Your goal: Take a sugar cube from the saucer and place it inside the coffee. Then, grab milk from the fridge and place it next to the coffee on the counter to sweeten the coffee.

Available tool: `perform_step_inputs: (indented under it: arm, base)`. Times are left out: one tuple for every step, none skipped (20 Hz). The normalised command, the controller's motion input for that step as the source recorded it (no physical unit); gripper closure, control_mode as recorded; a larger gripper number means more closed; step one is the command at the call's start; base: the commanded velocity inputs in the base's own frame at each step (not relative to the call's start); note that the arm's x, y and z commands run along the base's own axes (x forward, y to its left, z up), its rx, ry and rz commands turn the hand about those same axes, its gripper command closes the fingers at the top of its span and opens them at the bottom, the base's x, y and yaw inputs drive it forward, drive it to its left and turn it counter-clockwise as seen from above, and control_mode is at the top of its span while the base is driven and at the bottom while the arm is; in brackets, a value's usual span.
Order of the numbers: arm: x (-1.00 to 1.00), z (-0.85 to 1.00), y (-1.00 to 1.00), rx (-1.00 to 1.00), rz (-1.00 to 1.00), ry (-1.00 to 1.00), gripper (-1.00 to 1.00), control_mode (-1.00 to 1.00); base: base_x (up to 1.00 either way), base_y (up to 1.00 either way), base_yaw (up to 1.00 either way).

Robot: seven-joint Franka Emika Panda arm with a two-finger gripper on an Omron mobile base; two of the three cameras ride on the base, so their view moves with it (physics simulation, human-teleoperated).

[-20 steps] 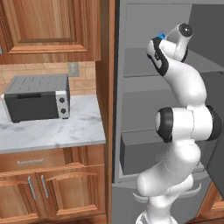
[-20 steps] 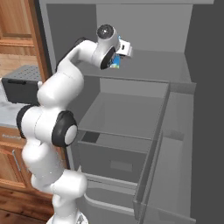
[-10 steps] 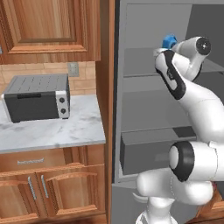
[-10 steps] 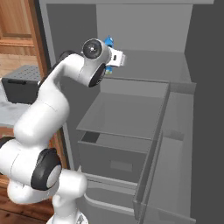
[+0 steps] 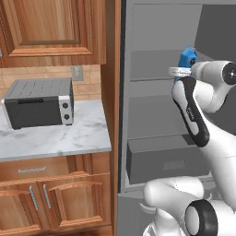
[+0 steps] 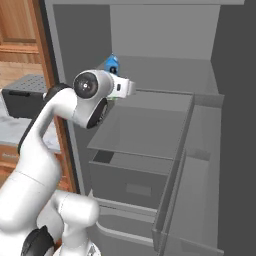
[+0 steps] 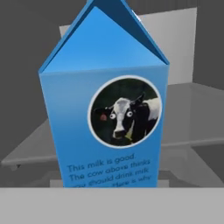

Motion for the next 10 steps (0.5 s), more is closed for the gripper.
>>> perform_step_inputs:
  arm:
    - [-1.00, -0.20, 0.09, 0.00, 0.00, 0.05, 1.00, -1.00]
    - [-1.00, -0.24, 0.11, 0.00, 0.00, 0.06, 1.00, -1.00]
    - [-1.00, -0.26, 0.08, 0.00, 0.00, 0.09, 1.00, -1.00]
    - [-1.00, -0.29, 0.06, 0.00, 0.00, 0.10, 1.00, -1.00]
    - [-1.00, -0.29, 0.04, 0.00, 0.00, 0.12, 1.00, -1.00]
    - [-1.00, -0.30, 0.04, 0.00, 0.00, 0.14, 1.00, -1.00]
    - [-1.00, -0.31, 0.09, 0.00, 0.00, 0.15, 1.00, -1.00]
    - [-1.00, -0.34, 0.13, 0.00, 0.00, 0.15, 1.00, -1.00]
    - [-1.00, -0.38, 0.14, 0.00, 0.00, 0.16, 1.00, -1.00]
    - [-1.00, -0.40, 0.21, 0.00, 0.02, 0.16, 1.00, -1.00]
  base:
    - [0.00, 0.00, 0.00]
    - [0.00, 0.00, 0.00]
    - [0.00, 0.00, 0.00]
    - [0.00, 0.00, 0.00]
    - [0.00, 0.00, 0.00]
    - [0.00, 0.00, 0.00]
    - [0.00, 0.00, 0.00]
    - [0.00, 0.00, 0.00]
    - [0.00, 0.00, 0.00]
    - [0.00, 0.00, 0.00]
